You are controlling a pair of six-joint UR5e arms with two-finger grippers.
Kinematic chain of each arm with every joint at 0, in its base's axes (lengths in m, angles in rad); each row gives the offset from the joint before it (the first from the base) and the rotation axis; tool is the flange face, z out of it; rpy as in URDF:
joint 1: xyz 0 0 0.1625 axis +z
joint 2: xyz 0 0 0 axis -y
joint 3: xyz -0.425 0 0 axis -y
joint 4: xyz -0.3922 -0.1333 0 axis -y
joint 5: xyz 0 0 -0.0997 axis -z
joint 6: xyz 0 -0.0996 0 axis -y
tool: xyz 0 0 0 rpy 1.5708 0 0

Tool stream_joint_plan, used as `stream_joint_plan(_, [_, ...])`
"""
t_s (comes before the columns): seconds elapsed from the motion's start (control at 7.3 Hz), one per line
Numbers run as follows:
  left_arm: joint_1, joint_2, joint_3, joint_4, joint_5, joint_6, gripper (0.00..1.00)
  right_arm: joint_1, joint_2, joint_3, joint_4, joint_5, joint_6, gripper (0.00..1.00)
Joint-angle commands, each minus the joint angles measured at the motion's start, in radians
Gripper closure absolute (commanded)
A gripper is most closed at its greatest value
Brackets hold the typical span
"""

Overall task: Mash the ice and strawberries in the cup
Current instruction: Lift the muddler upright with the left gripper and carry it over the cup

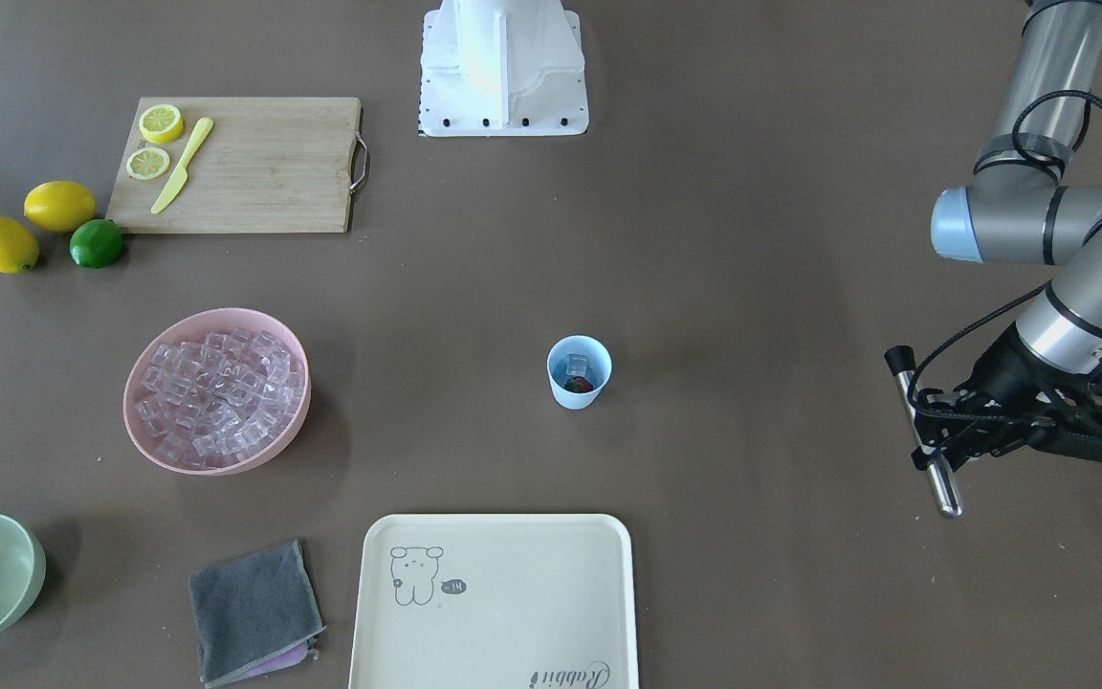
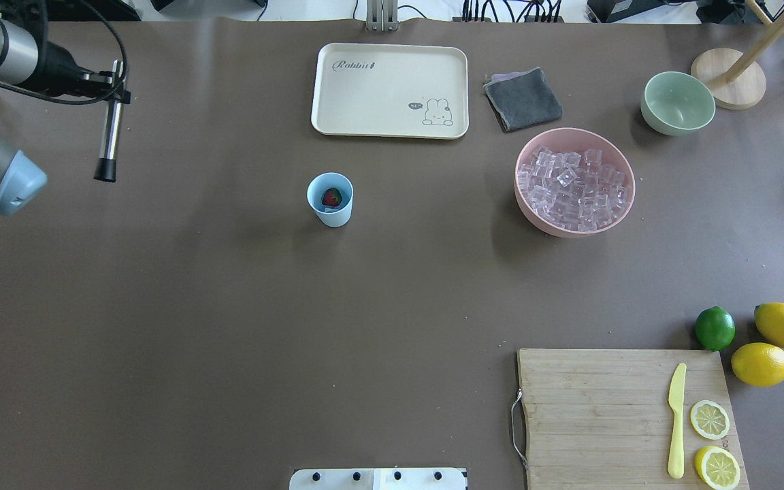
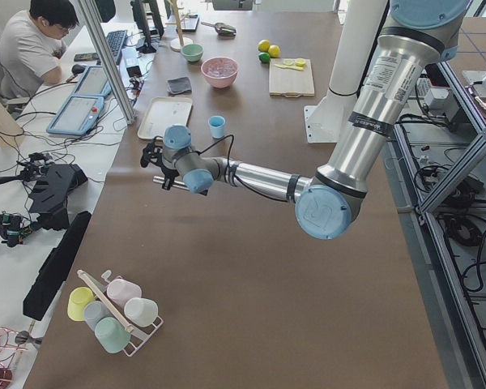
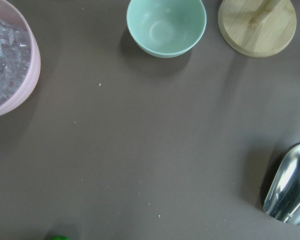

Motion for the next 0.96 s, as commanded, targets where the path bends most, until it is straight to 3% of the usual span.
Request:
stream_joint_plan(0.0, [0.110, -0.133, -0.074, -0.025, 0.244, -0.178, 1.00, 0.001, -0.016, -0.007, 0.000, 0.003, 0.000, 0.01])
stream_joint_plan(0.41, [0.276, -0.080, -0.317, -0.030, 0.587, -0.278, 1.00, -0.001, -0.013, -0.039, 0.000, 0.020, -0.001, 0.01])
stream_joint_plan(0.55, [0.345, -0.072, -0.345, -0.047, 0.702, -0.286, 1.00, -0.001, -0.010, -0.048, 0.000, 0.020, -0.003, 0.01])
stream_joint_plan(0.68, [0.484, -0.081, -0.343, -0.118, 0.872, -0.314, 1.00, -0.001, -0.006, -0.053, 0.000, 0.019, 0.000, 0.01])
stream_joint_plan(0.82, [0.504, -0.087, -0.312, -0.123, 0.906, -0.314, 1.00, 0.000, -0.006, -0.053, 0.000, 0.019, -0.006, 0.01])
